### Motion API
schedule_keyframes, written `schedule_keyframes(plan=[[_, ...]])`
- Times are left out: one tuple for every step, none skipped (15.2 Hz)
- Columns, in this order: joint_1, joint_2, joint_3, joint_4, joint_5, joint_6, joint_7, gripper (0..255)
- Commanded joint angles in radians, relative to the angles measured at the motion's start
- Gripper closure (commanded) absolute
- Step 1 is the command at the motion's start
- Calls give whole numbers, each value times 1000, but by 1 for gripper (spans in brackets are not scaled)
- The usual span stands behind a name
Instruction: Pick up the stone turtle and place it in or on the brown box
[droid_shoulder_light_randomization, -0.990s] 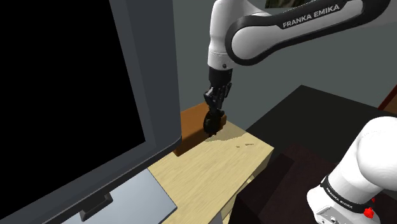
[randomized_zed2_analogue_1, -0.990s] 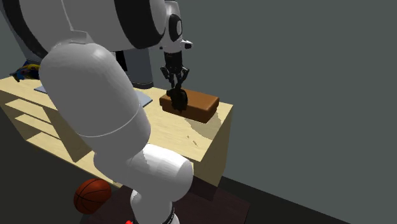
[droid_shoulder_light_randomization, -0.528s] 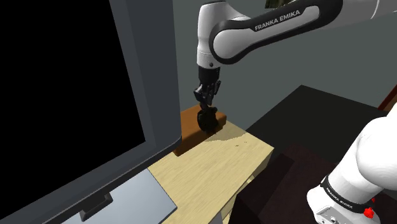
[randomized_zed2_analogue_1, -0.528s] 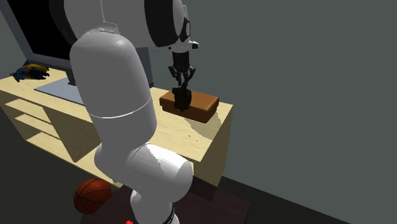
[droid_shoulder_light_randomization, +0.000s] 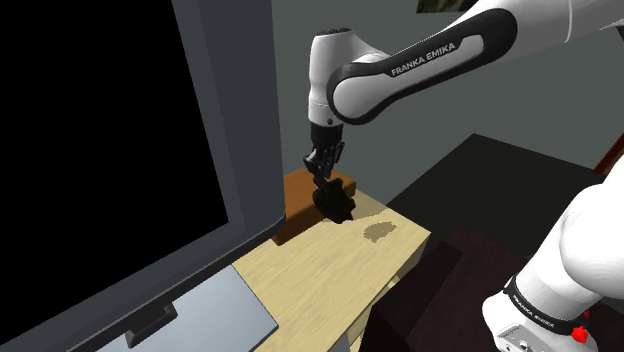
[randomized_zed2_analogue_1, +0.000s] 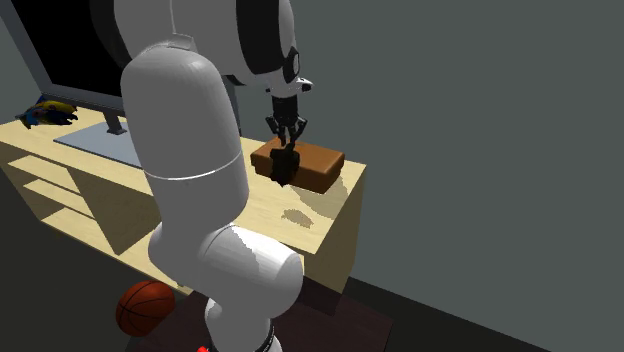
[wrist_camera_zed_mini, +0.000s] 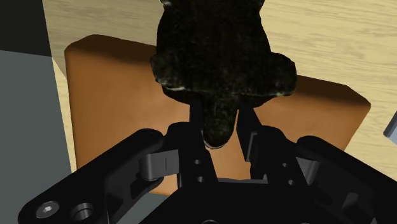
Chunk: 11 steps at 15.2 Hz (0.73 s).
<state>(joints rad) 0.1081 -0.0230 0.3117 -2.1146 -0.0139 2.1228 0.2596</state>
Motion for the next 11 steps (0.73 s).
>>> schedule_keyframes(plan=[[0,9,0,-21,-3,29,2,255],[0,14,0,-29,-6,42,4,255],[0,20,1,-36,-8,55,6,255],[0,27,1,-43,-11,69,8,255],[1,32,1,-49,-13,79,10,255],[1,27,1,-39,-11,65,9,255],[1,27,1,-39,-11,65,9,0],[4,54,5,-10,-4,-8,-256,0],[7,79,13,16,-16,-82,-508,0],[4,60,7,-5,-12,-16,-185,0],[6,60,5,-5,-12,-16,-185,0]])
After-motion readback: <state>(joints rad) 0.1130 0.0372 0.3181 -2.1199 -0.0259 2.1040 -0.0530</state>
